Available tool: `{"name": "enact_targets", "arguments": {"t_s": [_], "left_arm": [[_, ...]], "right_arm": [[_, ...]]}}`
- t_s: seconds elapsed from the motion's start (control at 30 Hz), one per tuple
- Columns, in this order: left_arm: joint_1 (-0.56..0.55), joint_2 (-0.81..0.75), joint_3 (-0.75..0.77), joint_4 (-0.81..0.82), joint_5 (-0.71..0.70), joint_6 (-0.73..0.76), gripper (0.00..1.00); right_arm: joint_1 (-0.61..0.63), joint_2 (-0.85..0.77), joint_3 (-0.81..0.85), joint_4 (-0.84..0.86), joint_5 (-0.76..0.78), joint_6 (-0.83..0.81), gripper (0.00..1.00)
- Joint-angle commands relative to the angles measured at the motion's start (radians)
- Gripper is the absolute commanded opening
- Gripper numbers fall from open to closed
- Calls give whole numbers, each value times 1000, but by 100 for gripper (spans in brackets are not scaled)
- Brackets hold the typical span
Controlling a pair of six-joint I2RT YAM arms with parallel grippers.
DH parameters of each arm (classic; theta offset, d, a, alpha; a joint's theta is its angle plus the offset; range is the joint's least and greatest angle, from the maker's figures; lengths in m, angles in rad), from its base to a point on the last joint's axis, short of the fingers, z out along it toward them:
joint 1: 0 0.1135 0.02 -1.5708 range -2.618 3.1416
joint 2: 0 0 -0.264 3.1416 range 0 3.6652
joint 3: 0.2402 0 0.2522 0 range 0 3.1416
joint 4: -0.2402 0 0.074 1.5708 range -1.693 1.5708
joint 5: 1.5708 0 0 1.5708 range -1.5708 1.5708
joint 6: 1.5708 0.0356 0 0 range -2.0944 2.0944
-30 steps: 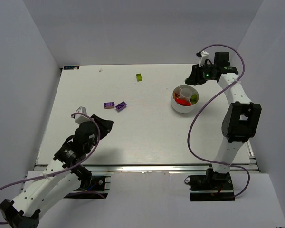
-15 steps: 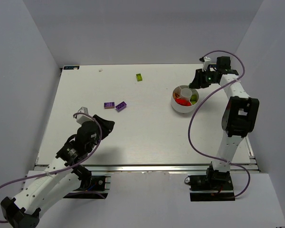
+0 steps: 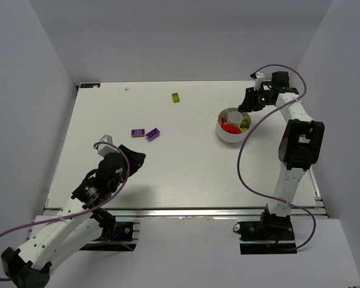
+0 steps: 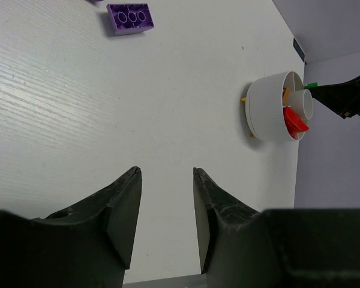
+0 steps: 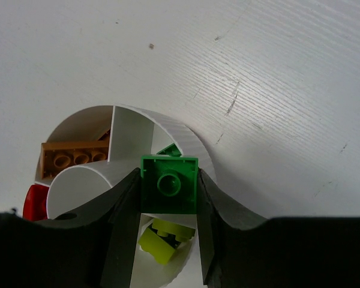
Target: Sort the legos into containers by color
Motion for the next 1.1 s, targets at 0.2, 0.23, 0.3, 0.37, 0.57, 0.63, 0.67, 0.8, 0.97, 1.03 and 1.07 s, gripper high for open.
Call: {"name": "enact_targets", "arguments": {"t_s": [0.2,0.23,0.3,0.37,0.57,0.63,0.67,0.8,0.97,1.03,1.07], "left_arm": [[3,-1,5,19,2,-2,52],[3,-1,5,19,2,-3,52],[3,-1,7,16,1,-2,52],[3,-2,5,18,-1,-2,52],[3,-1,7,18,-1,2,52],[3,-1,8,16,-5,2,53],[3,1,11,16,-7,5,53],[3,12,25,3,-15,11,55],[3,39,51,-1,-16,29,61],[3,61,62,-7,-24,34,63],[3,71,78,-11,-29,38,66]], "right_arm": [[-1,0,39,-5,-8,-13,47],[-1,-1,39,-5,-8,-13,48],[1,-1,37,-6,-8,-13,50],[-1,-1,37,-5,-6,-13,52],[-1,-6,36,-2,-5,-13,55],[-1,-9,36,-3,-8,-13,55],[-1,-10,36,-3,-9,-12,55],[-1,-18,37,-1,-17,-7,55],[-1,-30,50,3,-23,-1,57],[-1,-44,59,9,-28,2,58],[-2,-49,64,12,-29,2,59]]}}
